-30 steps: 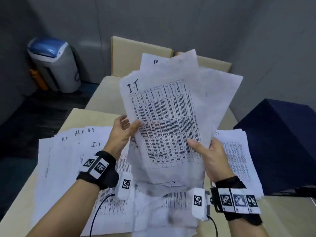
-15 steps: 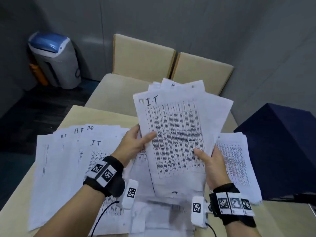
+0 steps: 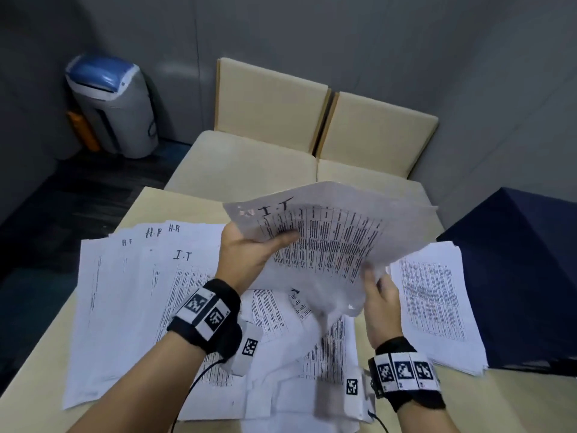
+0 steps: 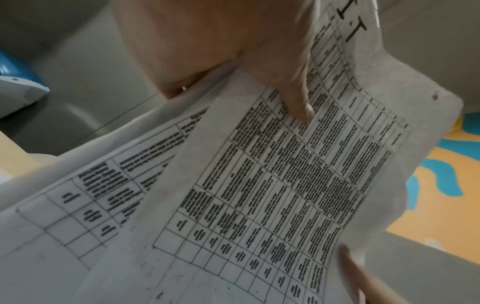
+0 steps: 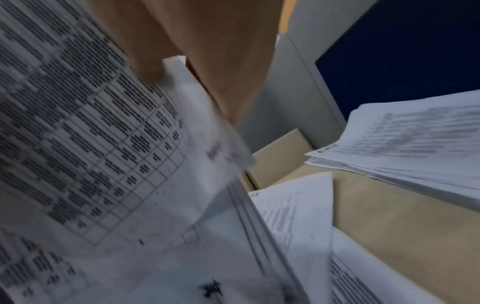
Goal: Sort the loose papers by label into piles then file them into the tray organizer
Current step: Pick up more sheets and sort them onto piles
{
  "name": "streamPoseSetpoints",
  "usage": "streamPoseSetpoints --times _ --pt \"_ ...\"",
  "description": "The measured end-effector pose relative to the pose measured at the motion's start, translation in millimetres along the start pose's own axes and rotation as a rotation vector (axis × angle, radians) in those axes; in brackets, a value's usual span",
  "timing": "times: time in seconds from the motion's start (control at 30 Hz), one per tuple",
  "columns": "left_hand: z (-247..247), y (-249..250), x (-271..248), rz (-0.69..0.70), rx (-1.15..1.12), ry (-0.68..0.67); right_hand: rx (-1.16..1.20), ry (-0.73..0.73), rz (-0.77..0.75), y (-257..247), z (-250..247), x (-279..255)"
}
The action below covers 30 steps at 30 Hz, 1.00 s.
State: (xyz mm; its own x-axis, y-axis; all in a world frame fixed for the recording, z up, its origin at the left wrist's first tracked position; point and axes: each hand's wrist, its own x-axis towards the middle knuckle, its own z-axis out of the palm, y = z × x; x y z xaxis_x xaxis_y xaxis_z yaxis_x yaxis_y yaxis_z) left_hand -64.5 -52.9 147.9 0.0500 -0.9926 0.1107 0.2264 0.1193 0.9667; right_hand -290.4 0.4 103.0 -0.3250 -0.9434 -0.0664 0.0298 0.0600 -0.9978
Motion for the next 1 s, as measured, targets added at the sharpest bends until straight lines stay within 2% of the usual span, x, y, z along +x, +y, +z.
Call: streamPoseSetpoints --times 0.07,0.17,0.23,0.37,0.53,0.67,0.73,0.8,0.87,1.0 --pt "-4 -6 6 -0.034 0.011 -0.067 -0.078 -0.013 0.135 16 -7 2" --pt "-8 -19 15 -0.076 0.103 -0.118 -0.359 -0.159 0.161 40 -11 8" --pt "-10 -21 18 -0.091 0.096 -0.089 -0.314 -0.167 0.106 42 -13 14" --pt "-14 -20 23 -0.105 0.073 -0.119 -0.217 -0.045 0.002 6 -9 33" --pt "-14 -28 25 -0.138 0.081 -0.188 -0.306 -0.069 0.061 -4 10 44" --pt "-22 -35 24 -0.127 0.072 -0.141 -0.132 -0.046 0.006 -2 16 33" --pt "-29 -47 20 -0.171 0.155 -0.171 -0.139 -0.061 0.09 9 17 24" --pt "-34 -62 13 -0.263 0.325 -0.281 -0.281 -0.123 0.203 27 15 16" --pt "-34 -75 6 -0.286 0.476 -0.356 -0.372 -0.143 0.245 44 8 16" --pt "-21 -73 5 -0.177 0.461 -0.251 -0.304 -0.076 0.177 34 -7 18"
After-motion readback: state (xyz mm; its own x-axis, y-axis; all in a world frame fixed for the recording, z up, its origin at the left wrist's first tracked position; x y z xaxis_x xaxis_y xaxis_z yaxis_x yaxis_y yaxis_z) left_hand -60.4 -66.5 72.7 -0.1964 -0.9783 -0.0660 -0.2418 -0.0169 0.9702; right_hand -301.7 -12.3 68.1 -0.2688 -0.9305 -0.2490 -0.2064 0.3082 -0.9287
